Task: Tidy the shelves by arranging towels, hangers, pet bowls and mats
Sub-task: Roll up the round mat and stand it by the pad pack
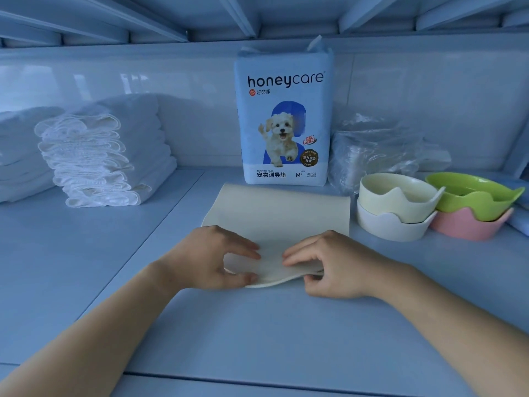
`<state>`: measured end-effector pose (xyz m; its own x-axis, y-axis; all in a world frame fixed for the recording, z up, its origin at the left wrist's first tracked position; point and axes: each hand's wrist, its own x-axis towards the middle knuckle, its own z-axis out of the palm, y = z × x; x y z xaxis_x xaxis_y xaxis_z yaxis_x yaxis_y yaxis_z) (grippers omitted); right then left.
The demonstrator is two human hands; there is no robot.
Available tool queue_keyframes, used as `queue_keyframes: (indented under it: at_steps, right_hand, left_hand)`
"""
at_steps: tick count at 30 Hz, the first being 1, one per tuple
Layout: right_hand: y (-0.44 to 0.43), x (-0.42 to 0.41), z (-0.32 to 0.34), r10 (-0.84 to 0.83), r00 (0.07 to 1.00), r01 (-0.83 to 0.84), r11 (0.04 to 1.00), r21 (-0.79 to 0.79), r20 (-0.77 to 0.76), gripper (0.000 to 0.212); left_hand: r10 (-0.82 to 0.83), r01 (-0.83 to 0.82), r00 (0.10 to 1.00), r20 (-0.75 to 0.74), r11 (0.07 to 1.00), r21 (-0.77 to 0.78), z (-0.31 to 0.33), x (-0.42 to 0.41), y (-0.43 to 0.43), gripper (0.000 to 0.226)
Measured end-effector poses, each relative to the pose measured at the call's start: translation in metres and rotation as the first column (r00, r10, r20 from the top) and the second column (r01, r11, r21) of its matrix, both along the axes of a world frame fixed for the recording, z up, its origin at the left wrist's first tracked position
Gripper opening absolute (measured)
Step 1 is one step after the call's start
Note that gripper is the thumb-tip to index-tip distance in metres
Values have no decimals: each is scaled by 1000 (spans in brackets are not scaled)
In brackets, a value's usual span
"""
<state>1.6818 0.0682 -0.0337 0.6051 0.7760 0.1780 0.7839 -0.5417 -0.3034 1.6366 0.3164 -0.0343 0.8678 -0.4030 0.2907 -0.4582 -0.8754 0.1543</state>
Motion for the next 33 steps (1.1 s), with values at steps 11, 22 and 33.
queue_keyframes:
  at_steps: [11,22,33]
  right_hand:
    - [-6,13,1,-72,997,71,995,63,17,17]
    - [-27,26,17,-198,980,197,980,30,14,19]
    - [-19,17,11,-42,998,39,997,-68,-48,46]
  left_hand:
    - [-57,57,998,14,998,14,0,-3,-14,47]
    - [-73,99,979,191,986,-132,-6,3,-6,31]
    - [-162,182,970,184,978,-98,-12,4,-22,24]
